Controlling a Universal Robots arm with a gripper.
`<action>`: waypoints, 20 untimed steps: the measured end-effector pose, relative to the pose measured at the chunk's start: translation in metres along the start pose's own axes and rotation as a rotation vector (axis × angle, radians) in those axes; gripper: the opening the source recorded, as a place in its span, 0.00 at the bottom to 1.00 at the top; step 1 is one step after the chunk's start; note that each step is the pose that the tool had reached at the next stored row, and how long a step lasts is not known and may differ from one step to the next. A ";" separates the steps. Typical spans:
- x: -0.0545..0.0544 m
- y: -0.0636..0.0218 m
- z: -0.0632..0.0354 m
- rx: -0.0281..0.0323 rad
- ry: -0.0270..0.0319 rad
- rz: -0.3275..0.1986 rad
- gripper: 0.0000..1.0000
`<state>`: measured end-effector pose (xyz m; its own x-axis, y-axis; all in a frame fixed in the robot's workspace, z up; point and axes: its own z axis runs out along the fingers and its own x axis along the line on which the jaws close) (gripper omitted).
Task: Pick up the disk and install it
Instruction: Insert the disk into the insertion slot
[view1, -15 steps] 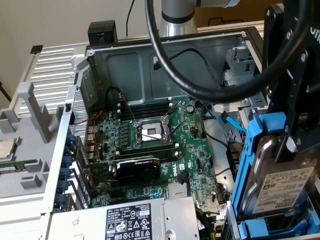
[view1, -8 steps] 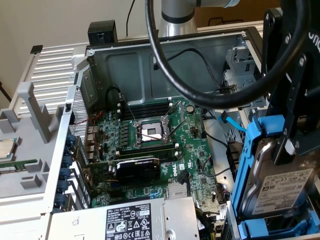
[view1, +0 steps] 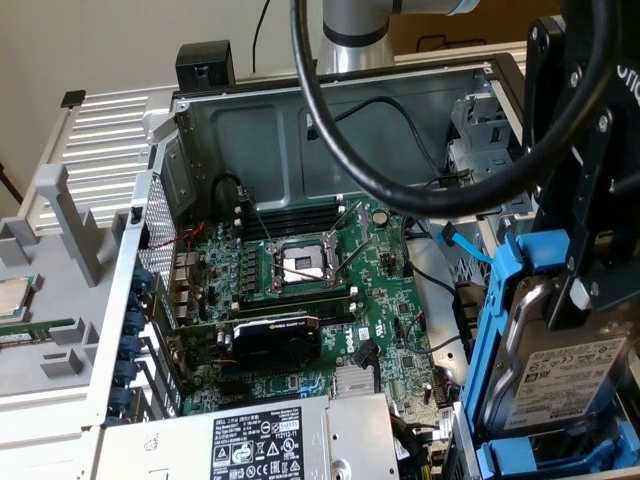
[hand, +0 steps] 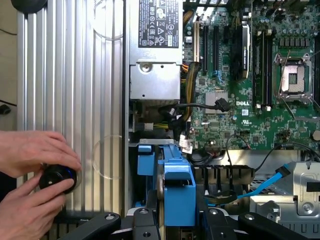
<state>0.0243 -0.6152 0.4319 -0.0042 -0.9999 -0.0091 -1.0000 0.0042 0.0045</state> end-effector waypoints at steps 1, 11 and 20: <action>0.000 0.0000 0.0000 0.0000 0.0000 0.000 0.37; 0.000 0.0000 0.0000 0.0000 0.0000 0.000 0.51; 0.000 0.0000 0.0000 0.0000 0.0000 0.000 0.51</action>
<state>0.0243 -0.6152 0.4319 -0.0043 -0.9999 -0.0091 -1.0000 0.0042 0.0045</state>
